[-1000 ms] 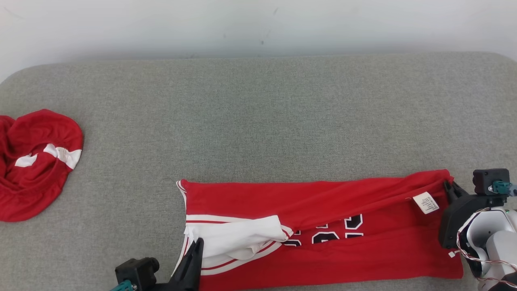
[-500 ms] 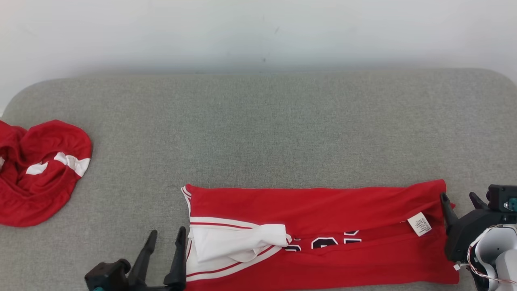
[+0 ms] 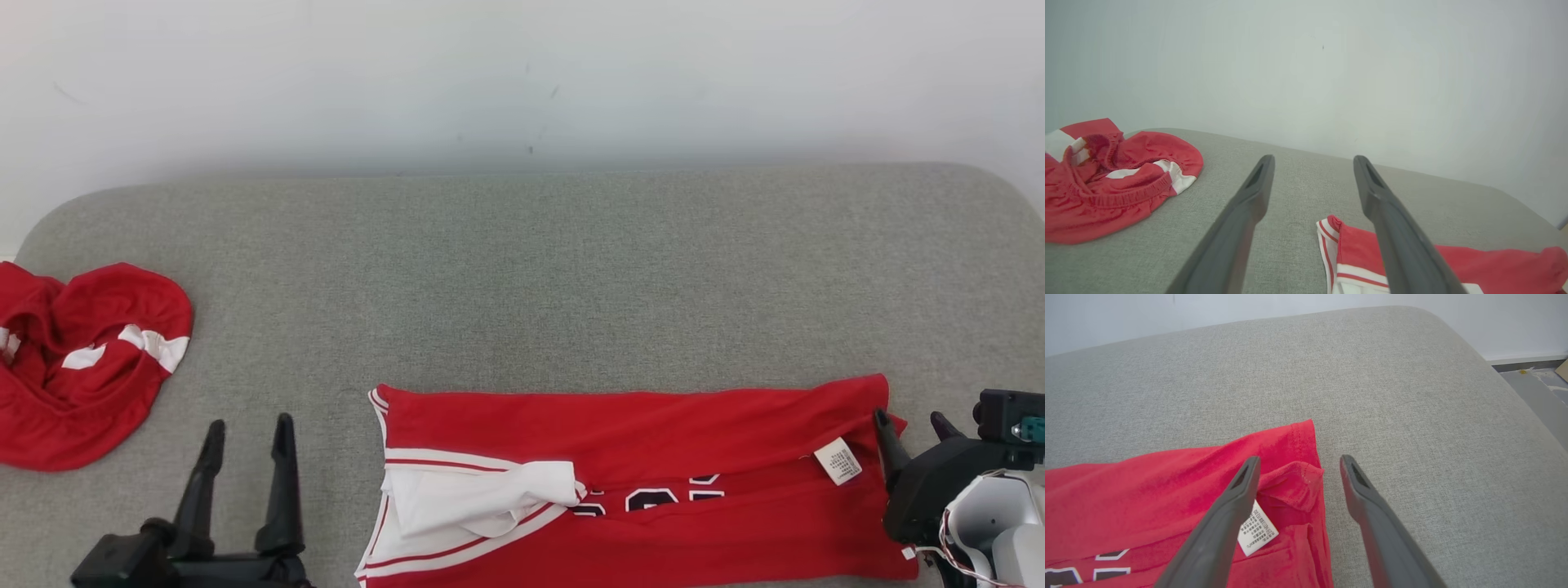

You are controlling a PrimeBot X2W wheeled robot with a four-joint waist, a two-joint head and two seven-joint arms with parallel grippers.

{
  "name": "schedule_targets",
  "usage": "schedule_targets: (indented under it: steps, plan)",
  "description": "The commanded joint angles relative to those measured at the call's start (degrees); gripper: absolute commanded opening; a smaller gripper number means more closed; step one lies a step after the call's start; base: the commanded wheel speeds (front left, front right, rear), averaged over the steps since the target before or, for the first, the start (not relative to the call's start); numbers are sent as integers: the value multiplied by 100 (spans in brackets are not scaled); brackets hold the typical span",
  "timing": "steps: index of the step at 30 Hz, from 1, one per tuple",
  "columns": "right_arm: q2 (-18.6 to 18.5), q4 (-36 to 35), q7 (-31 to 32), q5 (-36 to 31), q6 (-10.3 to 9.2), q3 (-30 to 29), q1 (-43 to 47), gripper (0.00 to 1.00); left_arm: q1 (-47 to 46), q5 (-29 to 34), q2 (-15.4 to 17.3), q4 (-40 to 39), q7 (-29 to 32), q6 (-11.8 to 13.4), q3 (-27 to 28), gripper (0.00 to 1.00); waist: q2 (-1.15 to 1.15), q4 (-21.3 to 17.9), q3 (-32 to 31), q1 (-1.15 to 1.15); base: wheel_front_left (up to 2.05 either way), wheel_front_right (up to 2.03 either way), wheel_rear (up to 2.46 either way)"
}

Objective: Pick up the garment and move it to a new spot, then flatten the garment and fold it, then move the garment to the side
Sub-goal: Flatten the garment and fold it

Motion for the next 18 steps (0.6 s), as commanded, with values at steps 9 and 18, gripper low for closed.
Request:
schedule_targets:
  steps: [9, 18]
  plan:
    - [20, 237, 155, -100, -14, -291, -55, 100, 239, 543, -302, 171, -19, -370, 687, 100, 0, 120, 43, 0, 0, 0, 0]
    - [24, 556, 282, -215, -14, -624, -228, 100, 299, 463, -348, 277, -18, -484, 785, 100, 0, 288, 179, 0, 0, 0, 0]
